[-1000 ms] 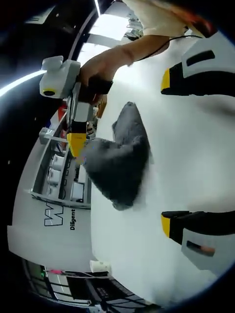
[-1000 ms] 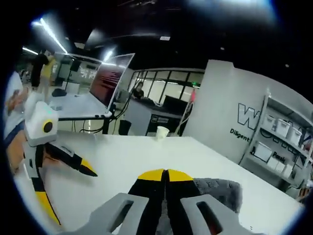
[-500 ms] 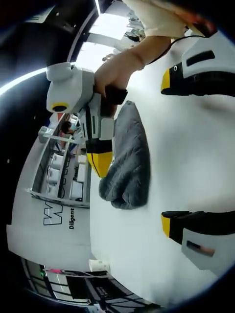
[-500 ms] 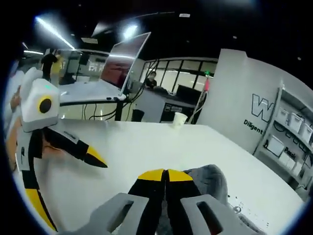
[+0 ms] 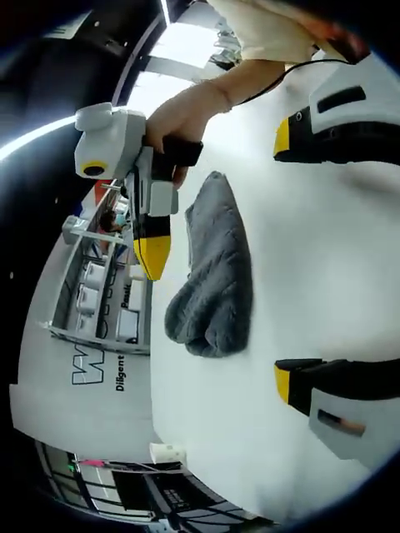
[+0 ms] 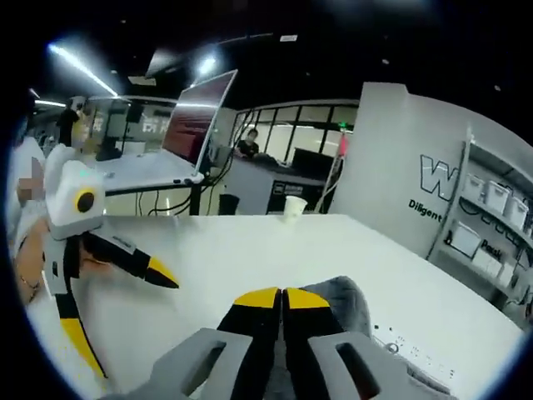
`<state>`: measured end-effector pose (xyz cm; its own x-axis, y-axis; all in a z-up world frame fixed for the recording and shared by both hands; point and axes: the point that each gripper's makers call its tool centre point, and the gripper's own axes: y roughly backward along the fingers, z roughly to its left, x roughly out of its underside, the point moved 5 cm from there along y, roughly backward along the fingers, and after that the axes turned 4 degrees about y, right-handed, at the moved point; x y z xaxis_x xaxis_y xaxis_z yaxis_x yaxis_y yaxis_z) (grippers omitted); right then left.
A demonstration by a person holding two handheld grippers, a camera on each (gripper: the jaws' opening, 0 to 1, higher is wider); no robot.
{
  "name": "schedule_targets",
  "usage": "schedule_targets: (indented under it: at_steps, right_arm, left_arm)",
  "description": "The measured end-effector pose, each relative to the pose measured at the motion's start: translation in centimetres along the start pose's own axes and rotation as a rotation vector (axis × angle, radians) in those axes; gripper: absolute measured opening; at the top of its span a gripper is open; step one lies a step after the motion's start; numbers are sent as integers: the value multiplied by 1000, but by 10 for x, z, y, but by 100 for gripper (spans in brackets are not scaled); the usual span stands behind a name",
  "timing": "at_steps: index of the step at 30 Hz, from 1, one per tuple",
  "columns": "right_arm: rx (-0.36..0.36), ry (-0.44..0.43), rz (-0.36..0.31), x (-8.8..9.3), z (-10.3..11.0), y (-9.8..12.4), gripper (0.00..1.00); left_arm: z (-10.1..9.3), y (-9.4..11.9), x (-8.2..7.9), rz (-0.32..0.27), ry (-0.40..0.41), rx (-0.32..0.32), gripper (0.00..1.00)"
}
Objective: Open the folded towel by lifting each exposed corner and separating the folded layers until the towel lies flat within the target outline without major curled edges
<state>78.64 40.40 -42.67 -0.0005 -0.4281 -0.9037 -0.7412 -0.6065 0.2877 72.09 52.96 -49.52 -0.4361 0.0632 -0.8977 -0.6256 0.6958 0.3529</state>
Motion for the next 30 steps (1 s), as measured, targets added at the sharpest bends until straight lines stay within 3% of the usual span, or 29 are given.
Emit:
schedule_targets:
  at_steps: [4, 8, 12, 14, 18, 26, 30]
  right_arm:
    - [5, -20, 30, 17, -15, 15, 13]
    - [61, -23, 77, 36, -36, 33, 20]
    - [68, -85, 118, 54, -47, 53, 41]
    - [83, -93, 127, 62, -52, 63, 46]
    - [101, -95, 156, 77, -57, 82, 62]
    - [150, -39, 217, 94, -61, 118, 78]
    - [177, -52, 232, 103, -56, 141, 88]
  left_arm:
    - [-2, 0, 0, 4, -6, 1, 96]
    - [-3, -1, 2, 16, -19, 1, 96]
    - [-3, -1, 4, 30, -25, -4, 96]
    - [-3, -2, 4, 31, -24, -4, 96]
    - [-3, -2, 4, 30, -30, -11, 96]
    - [-4, 1, -1, 7, -48, -23, 96]
    - [-5, 0, -1, 11, -52, -26, 96]
